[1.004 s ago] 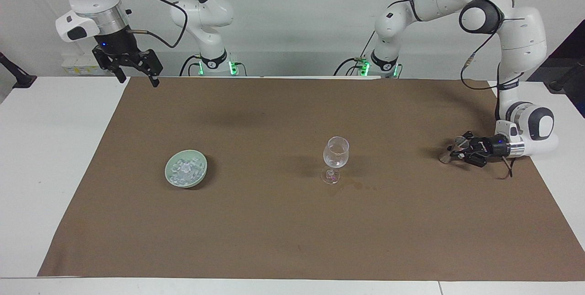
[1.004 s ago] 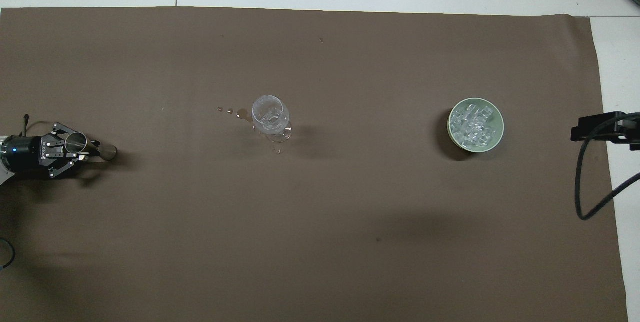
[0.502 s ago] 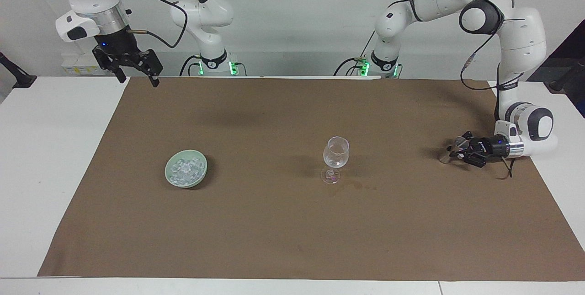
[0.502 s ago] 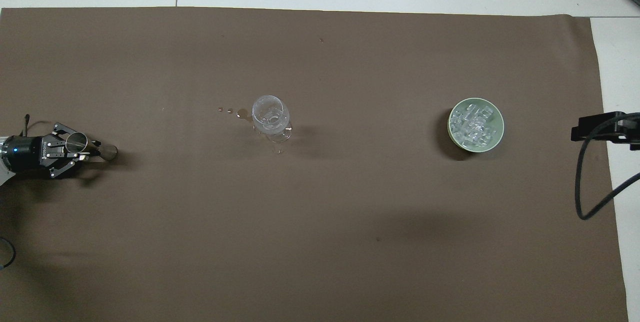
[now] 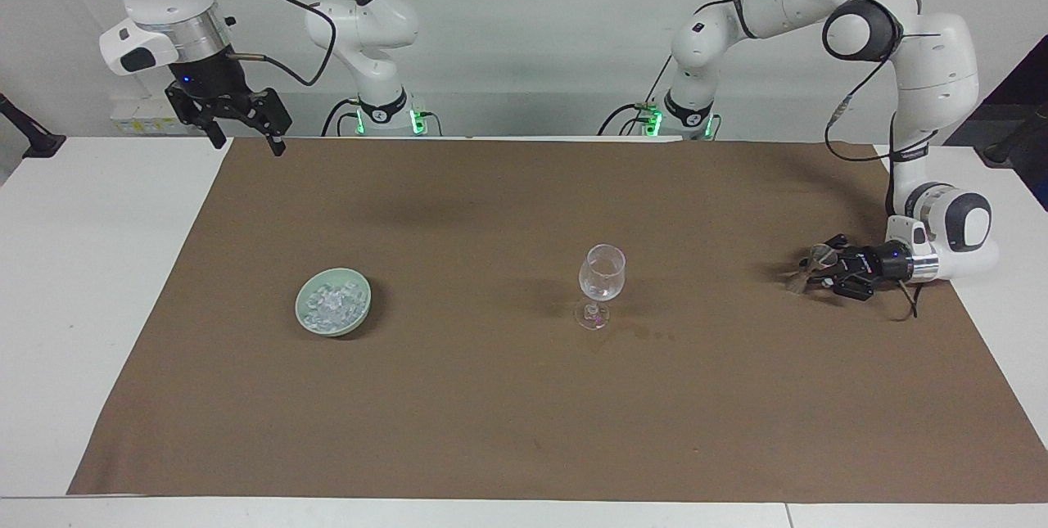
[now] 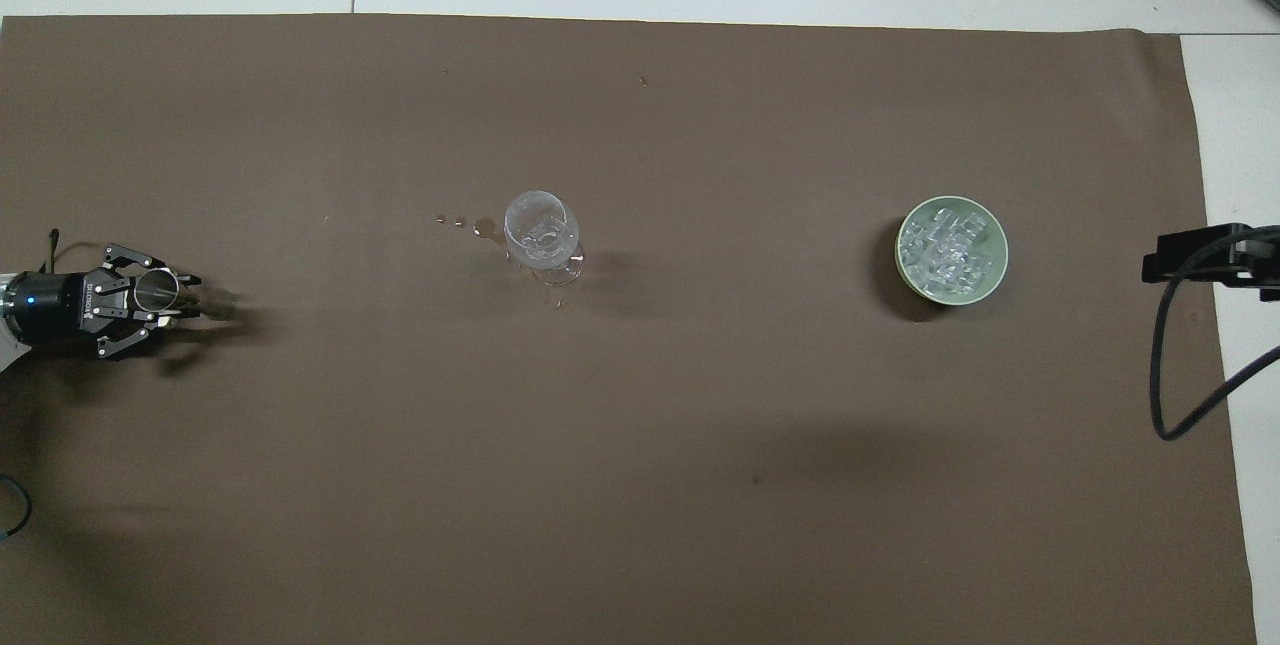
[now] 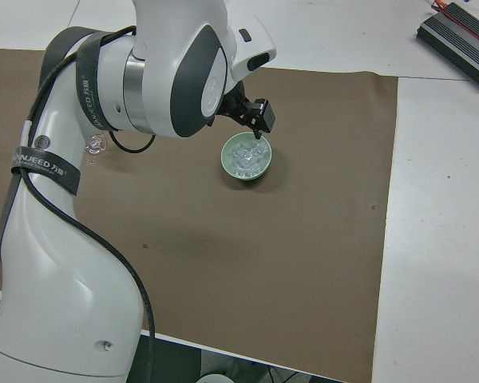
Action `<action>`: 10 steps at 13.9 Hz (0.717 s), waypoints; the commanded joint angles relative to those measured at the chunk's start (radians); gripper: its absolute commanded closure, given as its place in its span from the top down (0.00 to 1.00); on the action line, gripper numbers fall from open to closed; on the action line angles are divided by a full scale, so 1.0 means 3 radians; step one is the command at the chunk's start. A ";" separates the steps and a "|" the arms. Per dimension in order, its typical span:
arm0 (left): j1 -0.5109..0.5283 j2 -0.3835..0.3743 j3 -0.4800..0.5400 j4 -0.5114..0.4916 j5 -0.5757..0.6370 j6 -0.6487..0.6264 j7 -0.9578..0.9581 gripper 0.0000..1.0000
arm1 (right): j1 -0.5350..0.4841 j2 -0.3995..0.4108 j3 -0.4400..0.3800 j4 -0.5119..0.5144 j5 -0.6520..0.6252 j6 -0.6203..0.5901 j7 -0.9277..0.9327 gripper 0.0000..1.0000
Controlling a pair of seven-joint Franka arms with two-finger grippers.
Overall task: Pour wine and add ice with both arms
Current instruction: 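Lower the metal cup onto the table with the left gripper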
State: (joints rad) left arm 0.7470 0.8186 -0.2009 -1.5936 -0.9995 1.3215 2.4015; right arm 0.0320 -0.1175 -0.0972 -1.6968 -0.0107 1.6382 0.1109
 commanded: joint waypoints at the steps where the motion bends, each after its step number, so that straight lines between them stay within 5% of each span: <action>1: -0.0005 0.0017 0.0015 0.0009 -0.0064 -0.0038 0.0002 0.64 | -0.0050 0.0039 0.0032 0.0006 0.0051 0.0138 -0.0088 1.00; 5: 0.0031 -0.0044 0.0030 0.0040 -0.0023 -0.0038 -0.0018 0.78 | -0.0051 0.0177 0.0038 -0.0050 0.0066 0.0337 -0.0160 1.00; 10: 0.0016 -0.0284 0.0224 0.0223 0.0197 -0.0064 -0.0074 0.82 | -0.0020 0.0417 0.0109 -0.0213 0.0082 0.0624 -0.0415 1.00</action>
State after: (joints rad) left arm 0.7539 0.7842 -0.1669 -1.5508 -0.9751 1.3214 2.3985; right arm 0.0333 -0.0082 -0.0817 -1.7271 -0.0104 1.7865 0.0462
